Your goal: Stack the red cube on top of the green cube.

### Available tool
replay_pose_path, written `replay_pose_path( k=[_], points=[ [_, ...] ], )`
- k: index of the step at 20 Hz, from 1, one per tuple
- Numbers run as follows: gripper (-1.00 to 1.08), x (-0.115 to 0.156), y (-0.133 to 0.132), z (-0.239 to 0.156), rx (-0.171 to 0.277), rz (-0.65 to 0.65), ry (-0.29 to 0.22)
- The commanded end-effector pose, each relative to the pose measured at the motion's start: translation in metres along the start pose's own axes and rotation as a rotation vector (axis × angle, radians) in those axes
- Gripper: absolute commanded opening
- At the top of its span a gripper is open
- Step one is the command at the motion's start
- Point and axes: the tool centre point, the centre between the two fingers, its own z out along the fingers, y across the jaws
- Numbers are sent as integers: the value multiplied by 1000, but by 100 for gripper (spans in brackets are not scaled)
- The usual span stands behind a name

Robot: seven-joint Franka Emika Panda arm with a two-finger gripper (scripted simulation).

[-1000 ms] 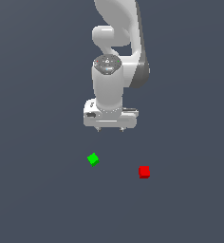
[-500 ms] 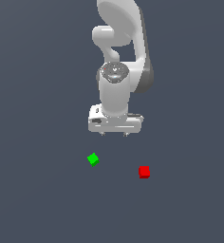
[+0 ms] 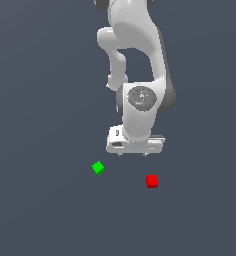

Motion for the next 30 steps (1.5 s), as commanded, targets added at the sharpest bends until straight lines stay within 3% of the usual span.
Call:
replay_pose_path(
  k=[1,15,30],
  points=[
    [100,11,-14,10,-1,-6,0],
    [100,60,-73,49,-7,-30,0],
    [100,75,-90,60,-9,-38,0]
  ],
)
